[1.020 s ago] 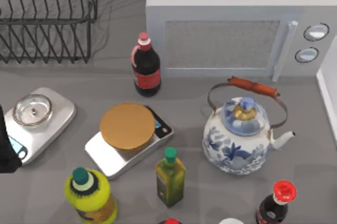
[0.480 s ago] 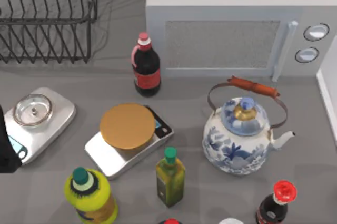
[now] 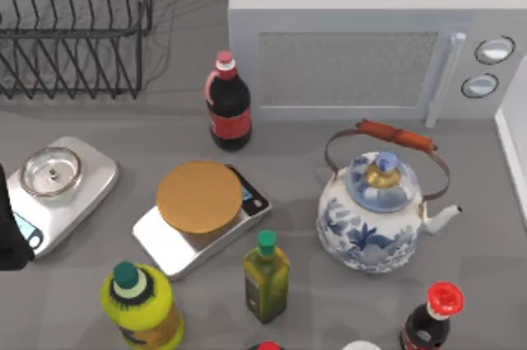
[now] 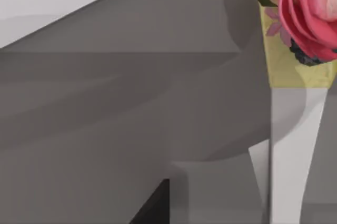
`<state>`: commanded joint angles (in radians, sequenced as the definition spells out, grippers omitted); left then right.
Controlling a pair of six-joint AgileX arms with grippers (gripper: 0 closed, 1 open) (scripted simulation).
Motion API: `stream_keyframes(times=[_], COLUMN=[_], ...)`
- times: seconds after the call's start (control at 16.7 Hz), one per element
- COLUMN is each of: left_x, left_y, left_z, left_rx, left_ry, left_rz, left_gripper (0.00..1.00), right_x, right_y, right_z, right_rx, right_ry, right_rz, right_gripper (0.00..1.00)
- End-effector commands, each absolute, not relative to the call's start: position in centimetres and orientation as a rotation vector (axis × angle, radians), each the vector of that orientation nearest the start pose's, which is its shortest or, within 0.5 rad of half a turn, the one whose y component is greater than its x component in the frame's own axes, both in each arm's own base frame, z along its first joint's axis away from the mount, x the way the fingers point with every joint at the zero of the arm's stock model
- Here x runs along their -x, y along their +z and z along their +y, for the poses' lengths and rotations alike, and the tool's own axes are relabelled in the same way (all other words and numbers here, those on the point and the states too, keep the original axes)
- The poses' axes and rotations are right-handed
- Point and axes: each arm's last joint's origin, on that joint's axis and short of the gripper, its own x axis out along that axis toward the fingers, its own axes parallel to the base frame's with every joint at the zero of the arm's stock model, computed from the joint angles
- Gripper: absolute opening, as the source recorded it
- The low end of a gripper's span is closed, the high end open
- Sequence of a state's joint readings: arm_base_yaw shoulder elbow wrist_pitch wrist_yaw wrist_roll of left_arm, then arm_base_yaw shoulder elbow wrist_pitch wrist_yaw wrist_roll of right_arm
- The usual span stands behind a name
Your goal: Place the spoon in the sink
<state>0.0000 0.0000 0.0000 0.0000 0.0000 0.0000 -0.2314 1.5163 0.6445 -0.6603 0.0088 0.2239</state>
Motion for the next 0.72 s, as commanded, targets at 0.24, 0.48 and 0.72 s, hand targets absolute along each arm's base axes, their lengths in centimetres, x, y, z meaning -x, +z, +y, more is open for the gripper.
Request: stream_keyframes(times=[0.24, 0.48, 0.72], left_x=[-10.6, -10.6, -10.6], left_y=[16.0, 16.0, 16.0], left_z=[-0.1, -0.1, -0.1], left_rx=[0.0, 0.0, 0.0], left_ry=[0.0, 0.0, 0.0], left_rz=[0.0, 0.0, 0.0], left_gripper=[1.0, 1.0, 1.0], right_x=[-21.9, -21.7, -21.3], right_y=[14.0, 18.3, 21.4], right_z=[-5.2, -5.1, -5.0], right_rx=[-0.35, -0.351, -0.348], right_ry=[-0.365, -0.365, -0.362], right_rz=[1.497, 1.528, 1.504], right_gripper=[0.0, 0.0, 0.0])
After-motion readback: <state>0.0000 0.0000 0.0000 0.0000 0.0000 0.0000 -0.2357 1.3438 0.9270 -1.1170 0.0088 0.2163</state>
